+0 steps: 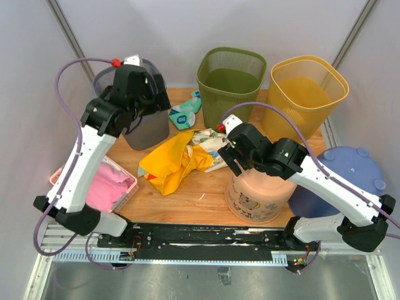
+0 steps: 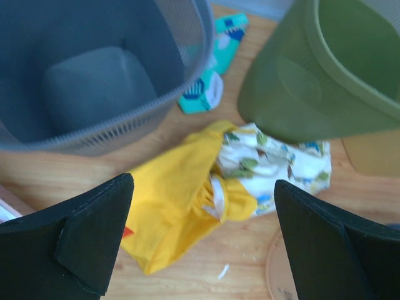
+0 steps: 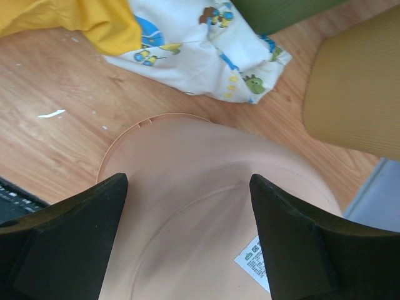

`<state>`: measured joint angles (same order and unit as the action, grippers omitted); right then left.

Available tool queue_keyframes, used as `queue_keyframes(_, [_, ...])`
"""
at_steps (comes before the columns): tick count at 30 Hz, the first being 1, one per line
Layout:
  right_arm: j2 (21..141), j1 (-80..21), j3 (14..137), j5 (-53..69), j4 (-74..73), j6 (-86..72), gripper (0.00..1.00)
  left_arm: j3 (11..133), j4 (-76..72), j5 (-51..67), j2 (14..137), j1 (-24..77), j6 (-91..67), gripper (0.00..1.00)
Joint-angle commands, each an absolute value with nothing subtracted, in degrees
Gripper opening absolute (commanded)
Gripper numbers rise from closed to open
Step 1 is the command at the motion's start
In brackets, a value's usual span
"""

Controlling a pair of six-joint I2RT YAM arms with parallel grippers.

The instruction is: Turn the large container upside down

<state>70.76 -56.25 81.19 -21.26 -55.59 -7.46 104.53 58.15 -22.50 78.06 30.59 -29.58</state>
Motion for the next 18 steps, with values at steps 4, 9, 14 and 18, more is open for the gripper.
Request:
queue_keyframes(4, [71.7,-56.8,80.7,-35.1,-62.1,-3.3,0.81,114.9,54.6,-9.6,86.7,19.0,-20.9,0.99])
queue_keyframes(9, [71.6,-56.8,84.4,-34.6,-59.9,-1.8,0.82,120.4,51.2,-4.7,94.8,16.0,-19.5,0.99])
queue_keyframes(14, [71.2,-56.5,87.0,-31.0,-54.5,-0.4,0.84,130.7,51.4,-11.0,105.1,15.7,-21.6,0.99])
queue_keyframes(18, [72.2,-56.3,87.9,-29.3,-53.1,0.1,0.84,135.8,51.3,-15.9,112.2,15.7,-21.7,0.97])
